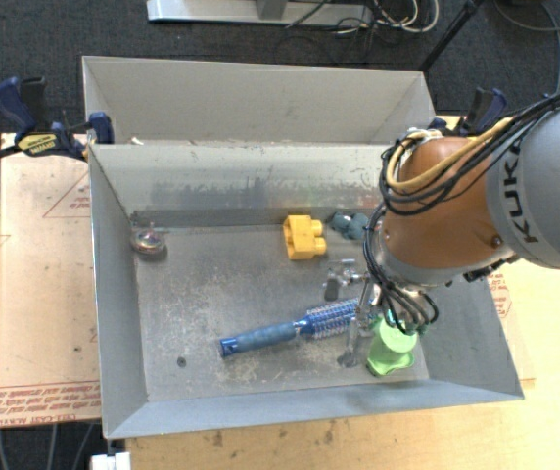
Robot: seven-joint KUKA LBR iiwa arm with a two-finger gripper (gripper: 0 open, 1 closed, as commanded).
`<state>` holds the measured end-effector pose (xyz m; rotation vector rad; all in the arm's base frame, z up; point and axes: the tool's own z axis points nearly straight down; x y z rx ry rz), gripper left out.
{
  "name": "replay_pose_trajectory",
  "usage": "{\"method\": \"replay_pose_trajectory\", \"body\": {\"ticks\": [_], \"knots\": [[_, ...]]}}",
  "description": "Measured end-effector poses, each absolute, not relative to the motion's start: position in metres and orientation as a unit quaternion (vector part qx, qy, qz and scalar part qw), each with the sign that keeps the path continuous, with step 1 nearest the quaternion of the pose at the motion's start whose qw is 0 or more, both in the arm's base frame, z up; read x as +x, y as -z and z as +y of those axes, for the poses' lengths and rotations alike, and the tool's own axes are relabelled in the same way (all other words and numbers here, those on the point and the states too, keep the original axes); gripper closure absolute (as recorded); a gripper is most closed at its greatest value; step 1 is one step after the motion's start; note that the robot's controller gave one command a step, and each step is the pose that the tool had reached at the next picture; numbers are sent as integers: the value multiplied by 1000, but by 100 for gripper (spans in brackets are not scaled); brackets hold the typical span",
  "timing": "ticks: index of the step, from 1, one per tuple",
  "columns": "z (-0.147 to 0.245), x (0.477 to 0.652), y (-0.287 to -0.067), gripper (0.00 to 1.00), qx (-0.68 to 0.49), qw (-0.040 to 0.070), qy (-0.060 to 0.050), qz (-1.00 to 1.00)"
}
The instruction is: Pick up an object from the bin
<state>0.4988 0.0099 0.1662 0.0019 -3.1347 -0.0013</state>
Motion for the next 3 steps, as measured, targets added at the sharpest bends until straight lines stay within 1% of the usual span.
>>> {"method": "replay_pose_trajectory", "body": {"ticks": [1, 2, 3], "knots": [[-11, 532, -69, 0, -95, 2, 0, -995], [-11, 532, -71, 100, -95, 1, 0, -995], [10, 514, -230, 100, -66, -4, 1, -998]]}}
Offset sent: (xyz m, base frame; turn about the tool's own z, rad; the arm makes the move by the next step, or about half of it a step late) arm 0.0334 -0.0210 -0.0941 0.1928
